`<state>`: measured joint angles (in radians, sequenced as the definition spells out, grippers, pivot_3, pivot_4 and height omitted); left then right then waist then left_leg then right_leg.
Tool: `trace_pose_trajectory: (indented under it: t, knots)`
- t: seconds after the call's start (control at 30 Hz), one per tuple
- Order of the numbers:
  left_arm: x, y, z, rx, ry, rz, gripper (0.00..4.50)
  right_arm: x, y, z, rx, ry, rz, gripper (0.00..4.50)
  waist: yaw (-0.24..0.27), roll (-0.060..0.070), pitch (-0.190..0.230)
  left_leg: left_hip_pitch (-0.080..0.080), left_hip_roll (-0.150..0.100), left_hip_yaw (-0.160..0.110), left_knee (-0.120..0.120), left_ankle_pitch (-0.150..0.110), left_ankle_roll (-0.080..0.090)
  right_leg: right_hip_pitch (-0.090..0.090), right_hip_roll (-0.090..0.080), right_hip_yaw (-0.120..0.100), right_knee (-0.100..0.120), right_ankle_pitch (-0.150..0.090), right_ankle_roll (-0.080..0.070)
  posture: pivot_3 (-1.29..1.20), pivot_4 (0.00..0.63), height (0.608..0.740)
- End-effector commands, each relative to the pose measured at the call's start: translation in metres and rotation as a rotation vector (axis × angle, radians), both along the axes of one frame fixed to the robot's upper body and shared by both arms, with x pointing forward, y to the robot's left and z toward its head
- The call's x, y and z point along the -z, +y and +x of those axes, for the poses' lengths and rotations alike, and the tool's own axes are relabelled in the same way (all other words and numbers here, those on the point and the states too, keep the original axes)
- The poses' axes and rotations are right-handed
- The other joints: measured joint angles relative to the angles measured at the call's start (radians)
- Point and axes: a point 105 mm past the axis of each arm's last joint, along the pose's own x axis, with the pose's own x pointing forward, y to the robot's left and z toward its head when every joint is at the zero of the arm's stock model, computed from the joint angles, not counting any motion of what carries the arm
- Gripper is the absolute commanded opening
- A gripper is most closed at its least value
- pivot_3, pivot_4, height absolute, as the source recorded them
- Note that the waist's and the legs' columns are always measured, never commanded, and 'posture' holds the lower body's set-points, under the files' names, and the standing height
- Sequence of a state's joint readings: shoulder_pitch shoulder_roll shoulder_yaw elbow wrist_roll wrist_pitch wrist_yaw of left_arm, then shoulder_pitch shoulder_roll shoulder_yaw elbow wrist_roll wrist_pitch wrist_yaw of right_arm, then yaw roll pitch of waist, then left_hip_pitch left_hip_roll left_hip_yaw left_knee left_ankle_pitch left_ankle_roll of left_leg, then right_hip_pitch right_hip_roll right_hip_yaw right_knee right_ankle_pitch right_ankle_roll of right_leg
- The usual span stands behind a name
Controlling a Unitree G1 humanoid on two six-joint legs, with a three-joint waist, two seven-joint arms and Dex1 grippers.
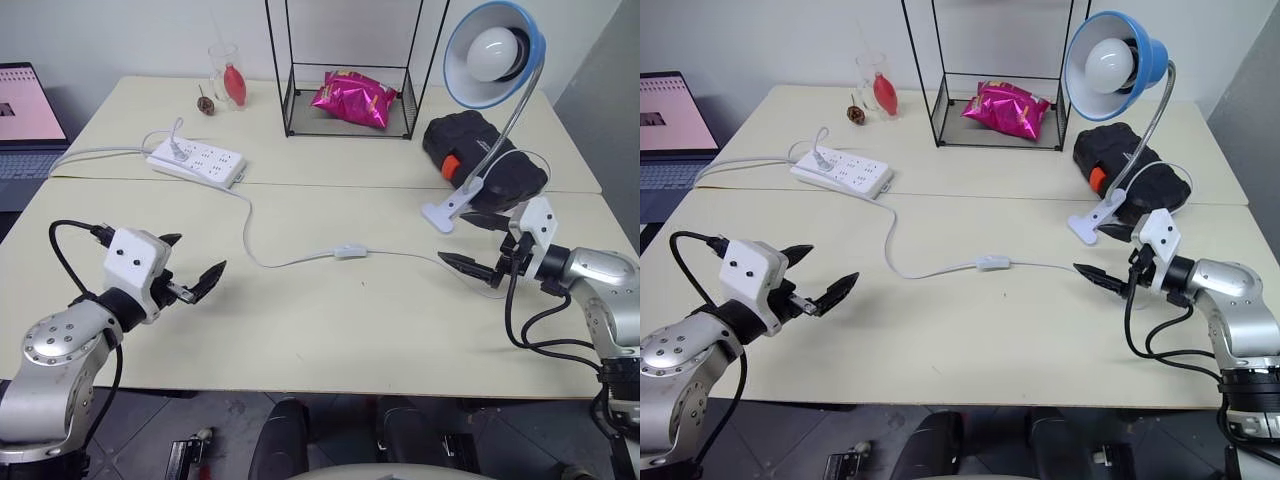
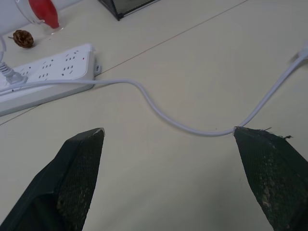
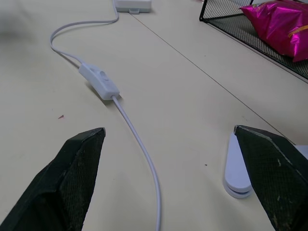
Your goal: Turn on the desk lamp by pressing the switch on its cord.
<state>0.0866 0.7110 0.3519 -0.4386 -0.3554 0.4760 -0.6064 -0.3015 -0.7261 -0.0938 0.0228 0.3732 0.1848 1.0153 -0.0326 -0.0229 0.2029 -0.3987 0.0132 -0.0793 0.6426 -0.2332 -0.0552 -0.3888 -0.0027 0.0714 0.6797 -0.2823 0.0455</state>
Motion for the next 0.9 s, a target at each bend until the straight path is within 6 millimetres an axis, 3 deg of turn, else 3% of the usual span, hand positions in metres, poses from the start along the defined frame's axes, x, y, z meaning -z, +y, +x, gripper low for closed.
trace_pose_trajectory:
  t: [0.03, 0.23, 0.57, 0.9]
  knots:
    - [-0.012, -0.008, -0.003, 0.056, -0.044, 0.012, 4.49, -0.006, 0.003, -0.002, -0.023, -0.037, -0.005, 4.50, 0.000, 0.000, 0.000, 0.000, 0.000, 0.000, 0.000, 0.000, 0.000, 0.000, 0.000, 0.000, 0.000, 0.000, 0.000, 0.00, 0.150, 0.740]
    - [-0.001, -0.009, -0.005, 0.043, 0.014, 0.051, 4.49, -0.005, 0.009, -0.005, -0.034, -0.033, -0.001, 4.50, 0.000, 0.000, 0.000, 0.000, 0.000, 0.000, 0.000, 0.000, 0.000, 0.000, 0.000, 0.000, 0.000, 0.000, 0.000, 0.00, 0.150, 0.740]
    - [-0.012, -0.023, 0.000, 0.181, -0.011, -0.040, 4.49, -0.008, 0.021, -0.011, -0.037, -0.029, 0.027, 4.50, 0.000, 0.000, 0.000, 0.000, 0.000, 0.000, 0.000, 0.000, 0.000, 0.000, 0.000, 0.000, 0.000, 0.000, 0.000, 0.00, 0.150, 0.740]
    - [-0.010, -0.082, 0.026, 0.484, 0.092, -0.193, 4.49, -0.017, 0.037, -0.027, -0.028, 0.012, 0.051, 4.50, 0.003, 0.000, 0.000, -0.001, -0.001, -0.001, 0.001, 0.000, 0.000, 0.000, 0.000, 0.000, 0.000, 0.000, 0.001, 0.00, 0.150, 0.740]
